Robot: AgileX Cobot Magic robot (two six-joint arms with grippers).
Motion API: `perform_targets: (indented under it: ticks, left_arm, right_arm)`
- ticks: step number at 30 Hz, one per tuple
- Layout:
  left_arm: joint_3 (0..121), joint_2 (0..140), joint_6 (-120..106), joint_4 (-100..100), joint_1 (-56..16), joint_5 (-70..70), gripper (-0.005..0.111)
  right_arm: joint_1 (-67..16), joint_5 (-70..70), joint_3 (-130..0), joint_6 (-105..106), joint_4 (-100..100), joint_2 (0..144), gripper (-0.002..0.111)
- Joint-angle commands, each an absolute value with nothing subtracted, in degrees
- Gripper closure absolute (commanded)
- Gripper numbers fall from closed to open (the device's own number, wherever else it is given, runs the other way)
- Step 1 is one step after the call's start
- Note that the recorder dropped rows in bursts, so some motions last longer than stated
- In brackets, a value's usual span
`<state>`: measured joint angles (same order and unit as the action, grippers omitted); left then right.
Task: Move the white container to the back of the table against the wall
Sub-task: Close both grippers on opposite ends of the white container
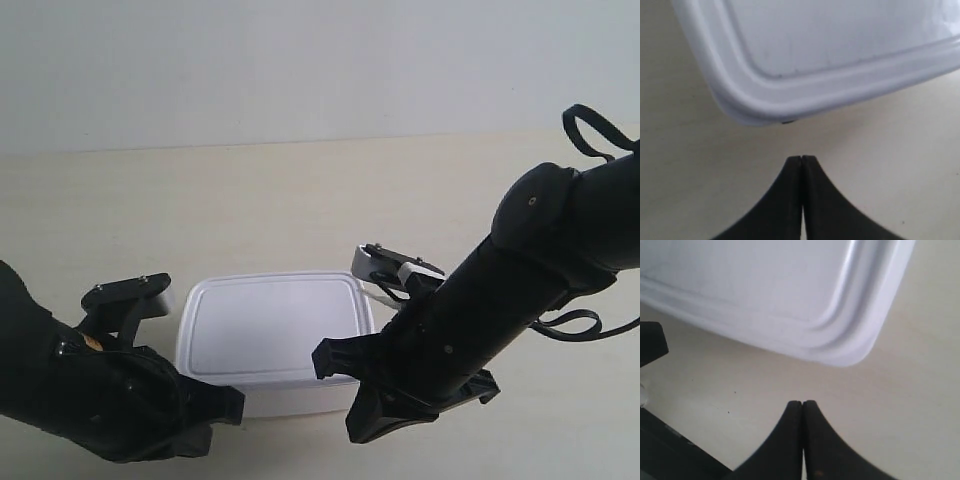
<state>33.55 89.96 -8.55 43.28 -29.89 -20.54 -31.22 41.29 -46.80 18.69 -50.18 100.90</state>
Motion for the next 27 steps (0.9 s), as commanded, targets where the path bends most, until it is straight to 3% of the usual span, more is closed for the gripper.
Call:
perform_targets:
  ticks: [1,27]
  left_arm:
    - [33.47,91.64,-9.01,44.35,-30.24,-18.84,0.107]
    - [39.53,96.58,-11.68,43.65,-30.24,-14.36,0.107]
  right_arm:
    - [-31.30,39.54,-46.77,19.54,-50.67,101.06,0.108]
    - [-31.30,30.35,-46.89,19.54,-50.86,102.13,0.108]
